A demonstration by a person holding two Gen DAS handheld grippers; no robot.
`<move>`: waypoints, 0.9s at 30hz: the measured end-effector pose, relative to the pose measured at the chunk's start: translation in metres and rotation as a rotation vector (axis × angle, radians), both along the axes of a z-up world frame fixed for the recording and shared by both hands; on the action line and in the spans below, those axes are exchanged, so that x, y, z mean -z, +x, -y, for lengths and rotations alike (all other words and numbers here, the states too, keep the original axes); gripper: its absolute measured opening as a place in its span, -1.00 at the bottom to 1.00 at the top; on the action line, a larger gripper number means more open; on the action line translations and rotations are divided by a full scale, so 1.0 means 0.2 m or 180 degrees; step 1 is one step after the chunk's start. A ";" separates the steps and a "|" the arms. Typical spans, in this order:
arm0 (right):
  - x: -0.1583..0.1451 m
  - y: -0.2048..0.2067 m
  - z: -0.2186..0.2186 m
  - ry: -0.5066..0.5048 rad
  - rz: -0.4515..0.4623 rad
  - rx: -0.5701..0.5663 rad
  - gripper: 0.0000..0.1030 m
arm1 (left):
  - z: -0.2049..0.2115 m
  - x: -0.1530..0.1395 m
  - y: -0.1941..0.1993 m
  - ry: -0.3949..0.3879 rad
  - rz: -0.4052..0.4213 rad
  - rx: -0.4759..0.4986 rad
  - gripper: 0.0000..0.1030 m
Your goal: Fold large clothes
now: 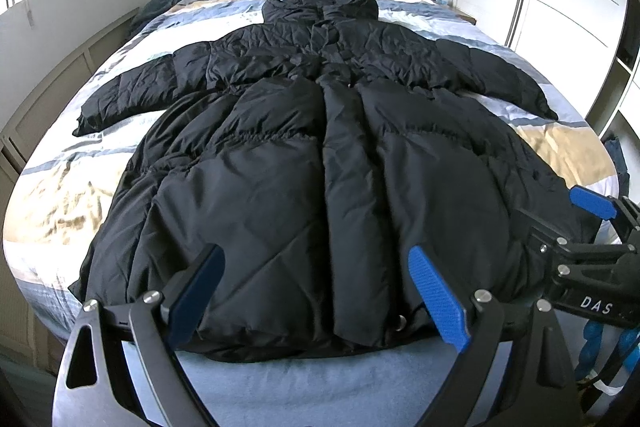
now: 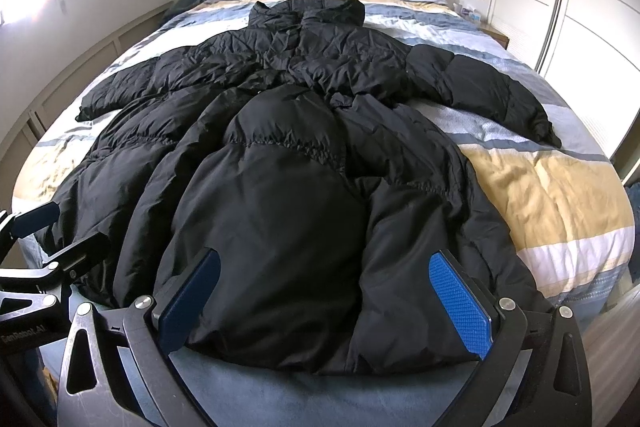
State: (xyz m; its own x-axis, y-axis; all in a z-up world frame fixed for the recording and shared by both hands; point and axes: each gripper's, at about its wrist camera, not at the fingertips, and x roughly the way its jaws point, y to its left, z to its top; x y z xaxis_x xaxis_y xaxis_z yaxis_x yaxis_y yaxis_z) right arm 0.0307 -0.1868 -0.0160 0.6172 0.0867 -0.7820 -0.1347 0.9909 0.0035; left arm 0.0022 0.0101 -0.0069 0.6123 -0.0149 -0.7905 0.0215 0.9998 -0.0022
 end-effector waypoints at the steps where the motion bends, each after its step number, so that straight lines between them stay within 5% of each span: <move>1: 0.00 0.00 0.00 0.0000 -0.0001 -0.0001 0.99 | 0.00 0.00 0.01 -0.0003 -0.0010 -0.0004 0.82; 14: -0.04 0.06 0.00 0.0023 -0.0005 -0.0024 0.98 | -0.04 -0.04 0.08 -0.0049 -0.0001 -0.0056 0.82; 27: -0.65 0.53 0.12 0.0397 0.0848 0.0216 0.99 | -0.36 -0.45 0.61 0.0182 0.0266 -0.0152 0.82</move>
State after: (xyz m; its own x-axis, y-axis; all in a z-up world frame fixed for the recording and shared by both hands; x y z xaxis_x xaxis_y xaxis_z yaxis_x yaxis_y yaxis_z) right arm 0.1373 -0.2117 0.1135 0.8069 0.1235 -0.5777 -0.0807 0.9918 0.0993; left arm 0.1239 0.0816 0.0831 0.6749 0.0594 -0.7355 -0.0283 0.9981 0.0546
